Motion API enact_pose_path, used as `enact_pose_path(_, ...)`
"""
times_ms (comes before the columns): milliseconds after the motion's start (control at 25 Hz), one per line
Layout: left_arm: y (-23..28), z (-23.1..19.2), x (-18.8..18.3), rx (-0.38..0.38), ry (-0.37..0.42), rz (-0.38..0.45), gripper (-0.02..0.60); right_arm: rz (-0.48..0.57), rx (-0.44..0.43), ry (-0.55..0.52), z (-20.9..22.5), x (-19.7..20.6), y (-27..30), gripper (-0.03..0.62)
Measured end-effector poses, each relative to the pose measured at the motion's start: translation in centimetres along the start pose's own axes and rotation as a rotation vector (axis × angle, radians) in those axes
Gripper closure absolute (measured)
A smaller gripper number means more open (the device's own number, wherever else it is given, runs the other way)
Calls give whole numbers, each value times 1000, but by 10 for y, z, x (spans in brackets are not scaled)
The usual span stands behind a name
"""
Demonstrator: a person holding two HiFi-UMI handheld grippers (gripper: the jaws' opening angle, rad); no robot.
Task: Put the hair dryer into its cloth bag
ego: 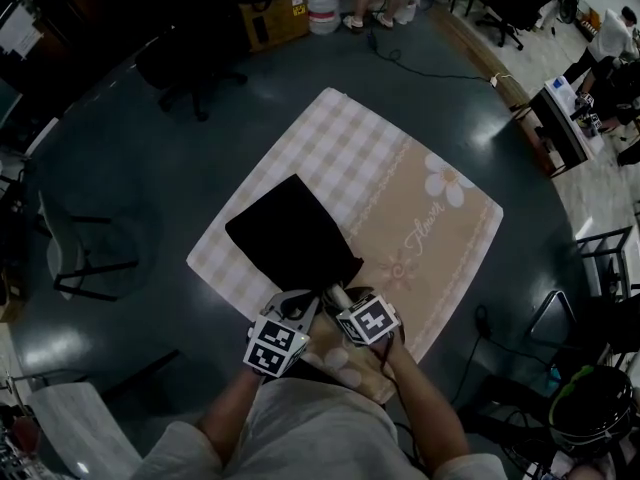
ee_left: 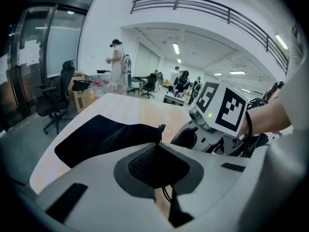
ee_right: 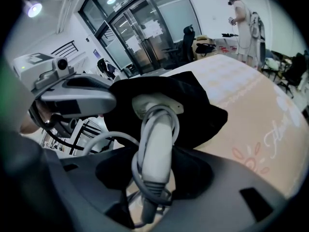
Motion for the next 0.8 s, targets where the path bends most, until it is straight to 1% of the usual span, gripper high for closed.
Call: enact_pose_path(800,-4,0,-3,17,0,-8,563,29,-12,20,4,-17,13,370)
Point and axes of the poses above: the fingertips, and each gripper's own axes: y forward along the fingers, z to its right, x out of its underside, the point moved 2 cm from there along -y, backward along the fingers, and after that the axes turned 14 degrees about -y, right-handed, at the moved point
